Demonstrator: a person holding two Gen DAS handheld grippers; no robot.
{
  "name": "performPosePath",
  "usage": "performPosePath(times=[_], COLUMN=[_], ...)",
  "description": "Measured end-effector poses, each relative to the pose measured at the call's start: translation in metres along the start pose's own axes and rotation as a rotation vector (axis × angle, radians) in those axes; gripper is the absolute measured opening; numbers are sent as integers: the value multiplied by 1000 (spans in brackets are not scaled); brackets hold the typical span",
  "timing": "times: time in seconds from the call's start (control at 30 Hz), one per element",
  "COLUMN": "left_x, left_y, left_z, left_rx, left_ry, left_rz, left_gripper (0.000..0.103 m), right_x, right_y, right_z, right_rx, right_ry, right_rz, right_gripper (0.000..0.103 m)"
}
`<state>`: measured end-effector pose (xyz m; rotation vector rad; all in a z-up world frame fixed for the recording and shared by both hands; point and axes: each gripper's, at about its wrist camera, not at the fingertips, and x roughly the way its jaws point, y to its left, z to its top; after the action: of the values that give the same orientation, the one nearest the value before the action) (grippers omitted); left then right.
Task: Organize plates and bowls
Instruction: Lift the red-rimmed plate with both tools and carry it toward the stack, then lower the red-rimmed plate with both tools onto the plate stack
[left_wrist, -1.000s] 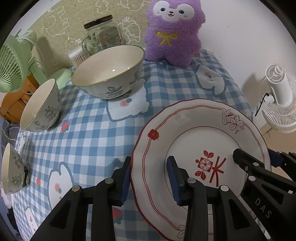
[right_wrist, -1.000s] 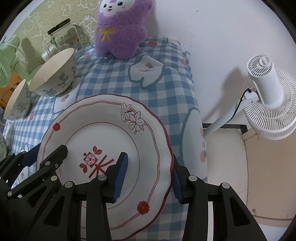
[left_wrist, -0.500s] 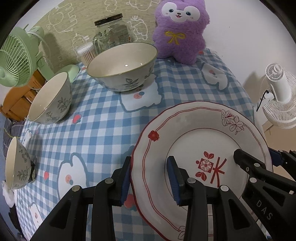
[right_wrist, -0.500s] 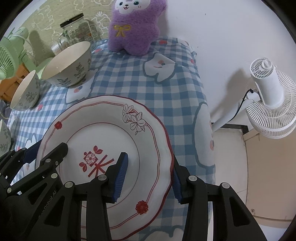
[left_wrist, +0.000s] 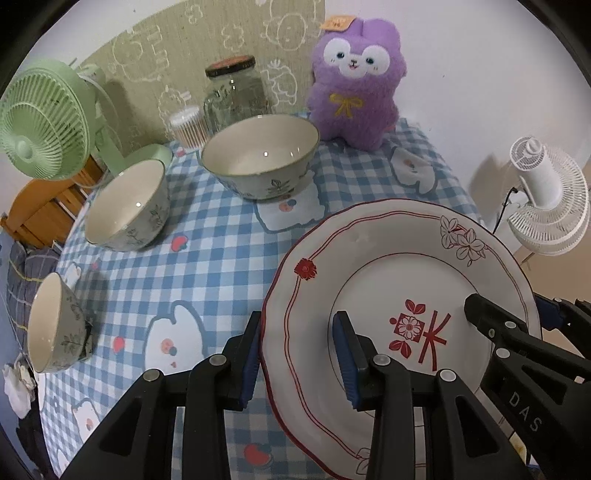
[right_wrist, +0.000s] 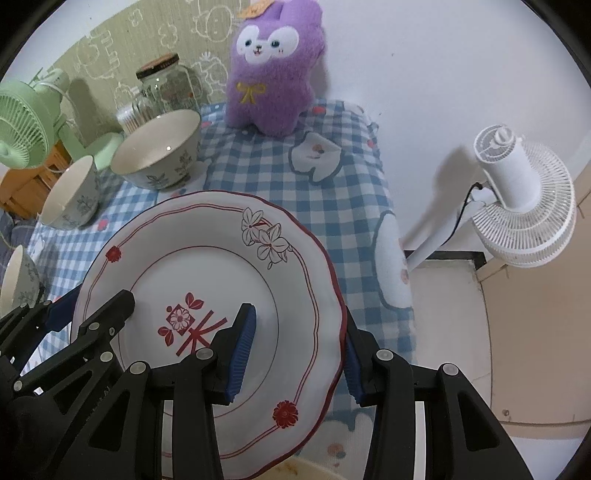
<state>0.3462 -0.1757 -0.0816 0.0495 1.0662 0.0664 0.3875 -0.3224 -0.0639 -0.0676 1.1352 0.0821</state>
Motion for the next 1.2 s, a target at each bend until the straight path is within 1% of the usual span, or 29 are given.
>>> performPosePath(times=[0.33,0.57,0.73,1.2], left_x=[-41,-67,-83,-100], left_y=[4,7,9,3], left_z=[-11,-25,-40,-87], left_rx=[28,51,59,109], left_ry=[-60,-94,-113,-102], left_rz=[-33,-55,-64,-112], left_gripper=[37,37,37,37], right_x=[-43,-75,-88,-104], right_y=[5,9,10,7], right_z=[-19,-42,-60,-115], right_rx=[49,76,97,153], right_ry=[-51,-85,-97,-83], right_rz=[-32,-53,-69,-111], right_gripper=[46,46,46,46])
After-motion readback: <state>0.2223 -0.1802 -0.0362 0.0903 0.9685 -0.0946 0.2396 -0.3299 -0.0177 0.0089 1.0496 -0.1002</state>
